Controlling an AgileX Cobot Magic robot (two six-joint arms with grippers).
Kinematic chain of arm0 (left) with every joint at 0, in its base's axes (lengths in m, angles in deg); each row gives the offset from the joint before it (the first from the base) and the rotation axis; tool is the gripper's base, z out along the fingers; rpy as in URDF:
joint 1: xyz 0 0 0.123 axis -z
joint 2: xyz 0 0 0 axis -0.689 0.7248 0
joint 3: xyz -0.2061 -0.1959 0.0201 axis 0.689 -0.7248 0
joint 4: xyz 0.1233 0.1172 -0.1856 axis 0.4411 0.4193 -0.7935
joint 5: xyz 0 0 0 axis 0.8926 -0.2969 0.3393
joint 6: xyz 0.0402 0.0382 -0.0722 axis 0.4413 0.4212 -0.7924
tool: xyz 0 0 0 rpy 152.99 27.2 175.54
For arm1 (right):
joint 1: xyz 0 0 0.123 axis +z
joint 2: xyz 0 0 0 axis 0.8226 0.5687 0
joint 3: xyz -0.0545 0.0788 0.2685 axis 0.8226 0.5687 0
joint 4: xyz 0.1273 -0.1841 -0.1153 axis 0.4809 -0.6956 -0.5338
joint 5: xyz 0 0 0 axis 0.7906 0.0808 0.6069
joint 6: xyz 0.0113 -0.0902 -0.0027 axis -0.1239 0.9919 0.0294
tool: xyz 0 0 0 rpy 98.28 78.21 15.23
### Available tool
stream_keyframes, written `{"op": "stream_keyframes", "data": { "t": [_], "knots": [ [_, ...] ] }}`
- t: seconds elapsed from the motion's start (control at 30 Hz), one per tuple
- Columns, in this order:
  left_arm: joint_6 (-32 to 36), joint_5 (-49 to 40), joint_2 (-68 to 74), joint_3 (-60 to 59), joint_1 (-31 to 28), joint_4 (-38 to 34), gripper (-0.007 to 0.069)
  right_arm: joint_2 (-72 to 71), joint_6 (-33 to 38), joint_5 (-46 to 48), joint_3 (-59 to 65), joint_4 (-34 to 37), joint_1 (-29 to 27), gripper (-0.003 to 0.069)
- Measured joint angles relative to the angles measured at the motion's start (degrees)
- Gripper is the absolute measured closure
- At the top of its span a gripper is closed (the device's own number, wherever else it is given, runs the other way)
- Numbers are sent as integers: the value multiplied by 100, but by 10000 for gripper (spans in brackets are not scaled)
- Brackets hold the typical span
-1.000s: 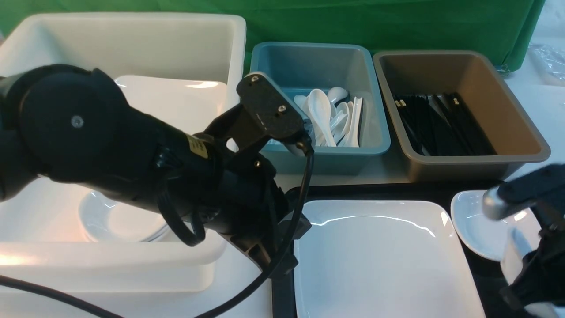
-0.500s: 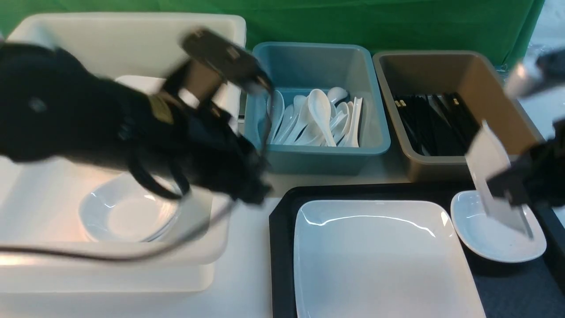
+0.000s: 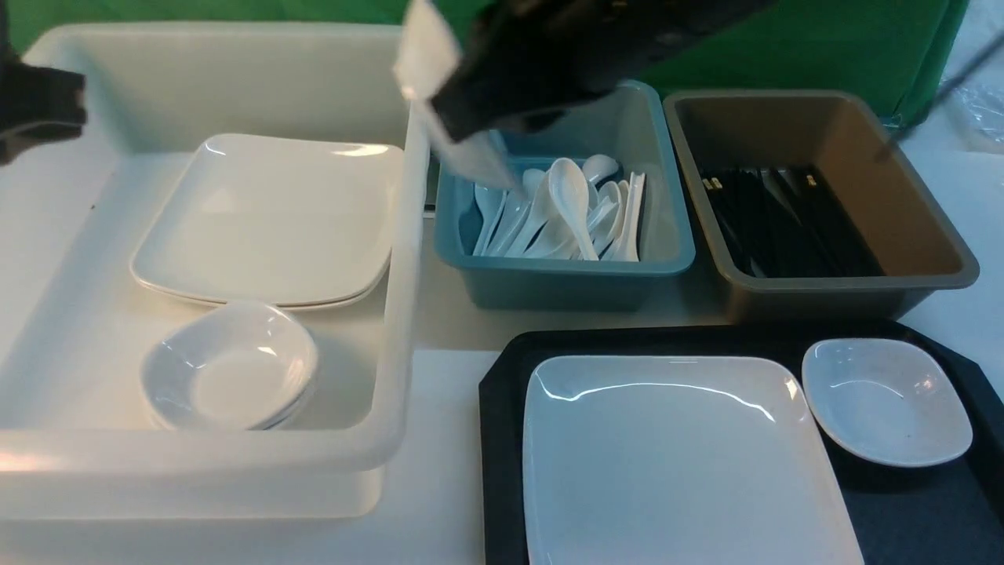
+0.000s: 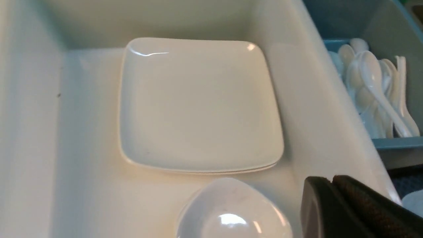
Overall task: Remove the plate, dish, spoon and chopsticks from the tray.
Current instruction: Use the right arm to put the small plate into the large storage box on the left, then use the right arm to grab a small plate from the dinner plate
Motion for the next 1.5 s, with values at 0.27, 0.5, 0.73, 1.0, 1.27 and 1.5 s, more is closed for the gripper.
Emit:
{"op": "stream_keyframes", "data": {
  "t": [0.27, 0.5, 0.73, 1.0, 1.27, 1.5],
  "knots": [
    [-190, -114, -654, -303, -848, -87, 613, 2197, 222, -2, -1972, 43, 761, 596],
    [-210, -215, -688, -466, -878, -87, 613, 3181, 550, -183, -2135, -191, 1016, 590],
    [-204, -198, -688, -466, -885, -99, 612, 3440, 473, -308, -2145, -289, 1095, 382],
    [-204, -192, -688, -466, -885, -128, 612, 3196, -77, 221, -2145, -331, 1103, 78],
    [425, -189, -688, -466, -831, -836, 612, 1878, -431, 1300, -2244, -2010, 1103, 162],
    [1453, -357, -515, -466, 465, -1756, 612, 540, -970, 1570, -1363, -2887, 217, 596]
  ]
}}
